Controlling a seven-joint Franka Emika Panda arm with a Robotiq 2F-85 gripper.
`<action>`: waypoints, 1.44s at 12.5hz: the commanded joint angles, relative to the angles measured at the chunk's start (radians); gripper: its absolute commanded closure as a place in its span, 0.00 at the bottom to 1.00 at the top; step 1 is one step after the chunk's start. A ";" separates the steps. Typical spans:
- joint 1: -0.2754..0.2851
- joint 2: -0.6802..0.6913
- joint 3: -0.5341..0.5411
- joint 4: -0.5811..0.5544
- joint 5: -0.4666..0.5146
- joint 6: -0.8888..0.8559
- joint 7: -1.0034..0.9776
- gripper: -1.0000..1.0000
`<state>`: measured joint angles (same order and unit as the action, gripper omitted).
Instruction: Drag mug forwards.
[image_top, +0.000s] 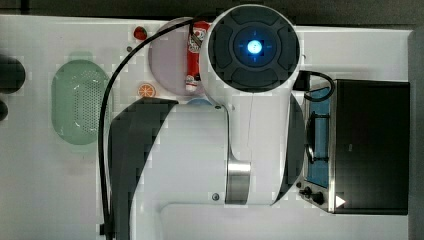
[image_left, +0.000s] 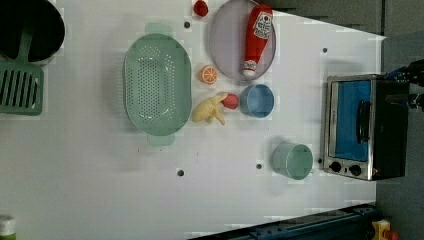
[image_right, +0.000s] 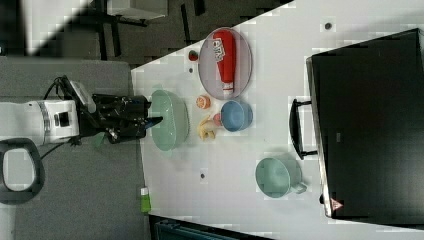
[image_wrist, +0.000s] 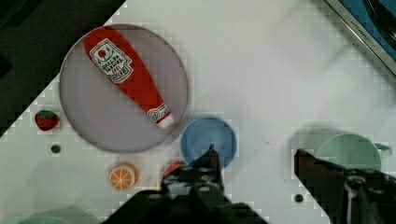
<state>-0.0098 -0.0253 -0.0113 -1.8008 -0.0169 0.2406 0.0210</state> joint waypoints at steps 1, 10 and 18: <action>-0.039 -0.383 -0.040 -0.276 -0.018 -0.122 0.058 0.21; -0.044 -0.283 -0.127 -0.475 -0.017 0.036 0.159 0.00; -0.045 -0.001 -0.195 -0.707 -0.015 0.534 0.511 0.00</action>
<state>-0.0539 0.0300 -0.2297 -2.5137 -0.0075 0.7280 0.4229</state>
